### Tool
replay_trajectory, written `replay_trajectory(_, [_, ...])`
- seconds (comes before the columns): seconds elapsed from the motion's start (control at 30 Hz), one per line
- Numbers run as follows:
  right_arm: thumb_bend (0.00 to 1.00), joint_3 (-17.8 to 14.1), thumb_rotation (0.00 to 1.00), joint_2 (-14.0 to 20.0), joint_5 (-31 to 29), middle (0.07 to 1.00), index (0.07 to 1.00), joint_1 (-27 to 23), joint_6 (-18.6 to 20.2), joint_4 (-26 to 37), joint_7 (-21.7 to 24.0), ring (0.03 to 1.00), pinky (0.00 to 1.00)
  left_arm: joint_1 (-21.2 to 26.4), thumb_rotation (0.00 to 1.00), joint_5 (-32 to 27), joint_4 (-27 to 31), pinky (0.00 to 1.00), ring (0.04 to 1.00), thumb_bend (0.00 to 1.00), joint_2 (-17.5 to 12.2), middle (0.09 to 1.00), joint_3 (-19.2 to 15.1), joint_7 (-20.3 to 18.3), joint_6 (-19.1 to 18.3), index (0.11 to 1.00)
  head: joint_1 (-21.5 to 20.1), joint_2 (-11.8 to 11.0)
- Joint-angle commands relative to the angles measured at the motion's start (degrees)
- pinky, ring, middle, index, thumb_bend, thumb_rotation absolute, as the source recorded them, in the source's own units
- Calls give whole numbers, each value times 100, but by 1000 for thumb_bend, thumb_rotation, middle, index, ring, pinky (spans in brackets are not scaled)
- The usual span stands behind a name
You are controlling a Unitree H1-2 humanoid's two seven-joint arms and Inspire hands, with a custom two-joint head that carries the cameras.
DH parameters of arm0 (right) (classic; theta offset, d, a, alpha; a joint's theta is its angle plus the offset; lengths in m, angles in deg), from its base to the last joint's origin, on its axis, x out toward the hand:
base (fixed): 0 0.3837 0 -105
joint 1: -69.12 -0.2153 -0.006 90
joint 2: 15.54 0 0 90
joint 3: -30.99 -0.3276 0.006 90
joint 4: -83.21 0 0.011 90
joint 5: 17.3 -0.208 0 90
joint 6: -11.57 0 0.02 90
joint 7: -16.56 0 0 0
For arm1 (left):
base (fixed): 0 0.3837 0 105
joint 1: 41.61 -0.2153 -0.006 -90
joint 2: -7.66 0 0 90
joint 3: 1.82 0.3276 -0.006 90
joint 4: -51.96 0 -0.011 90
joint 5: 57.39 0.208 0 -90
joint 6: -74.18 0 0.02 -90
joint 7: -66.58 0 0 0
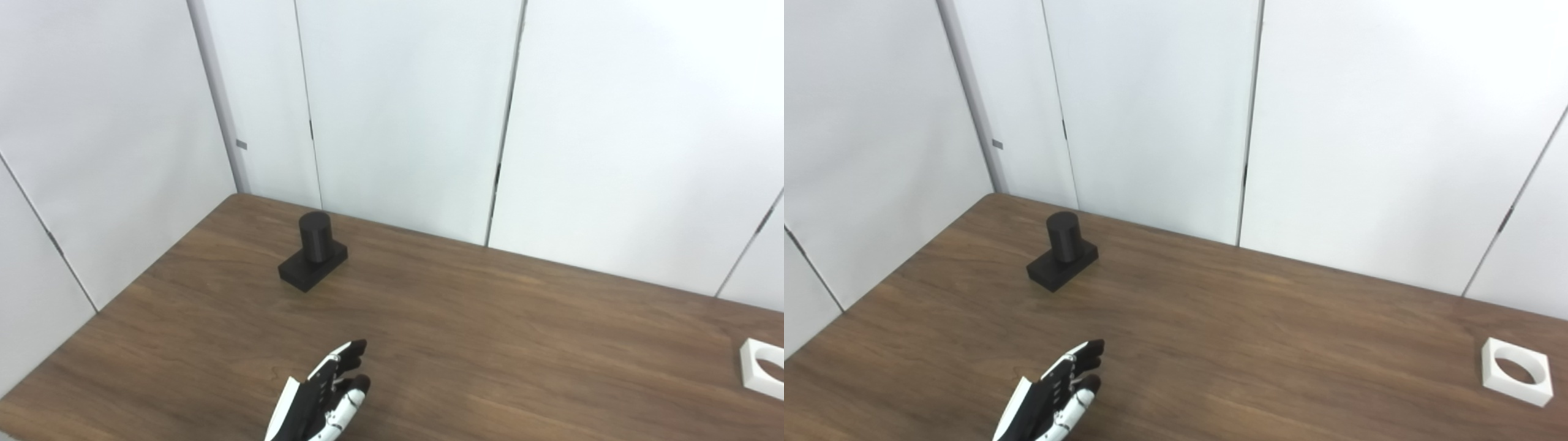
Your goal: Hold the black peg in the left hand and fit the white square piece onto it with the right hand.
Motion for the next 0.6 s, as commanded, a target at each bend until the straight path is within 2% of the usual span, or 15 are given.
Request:
replay_trajectory(0.0, [524, -29, 1000, 111, 29, 934, 955, -28, 61, -7, 19, 953, 897, -1, 601, 101, -31, 776, 881, 401, 314, 895, 80, -7, -70, 871, 4, 8])
replay_trajectory(0.23, [509, -44, 1000, 179, 36, 927, 949, -97, 51, -127, 3, 953, 947, 71, 608, -41, -97, 764, 878, 427, 414, 891, 70, 87, -100, 871, 88, -14])
replay_trajectory(0.37, [520, -59, 1000, 179, -59, 937, 953, -137, 51, -207, 9, 958, 937, 125, 551, 164, 112, 779, 874, 442, 377, 895, 12, 228, -164, 883, 133, -36])
replay_trajectory(0.47, [521, -60, 1000, 170, -92, 942, 956, -137, 39, -222, 15, 962, 923, 291, 438, 390, 374, 821, 880, 415, 231, 893, -139, 303, -327, 871, 127, -44])
replay_trajectory(0.5, [518, -54, 1000, 163, -91, 943, 958, -131, 34, -217, 15, 962, 919, 380, 441, 495, 443, 833, 890, 428, 165, 898, -227, 339, -413, 879, 119, -42])
replay_trajectory(0.57, [516, -44, 1000, 150, -76, 942, 954, -121, 28, -204, 6, 958, 921, 566, 441, 724, 589, 693, 850, 472, 38, 887, -411, 384, -620, 880, 111, -38])
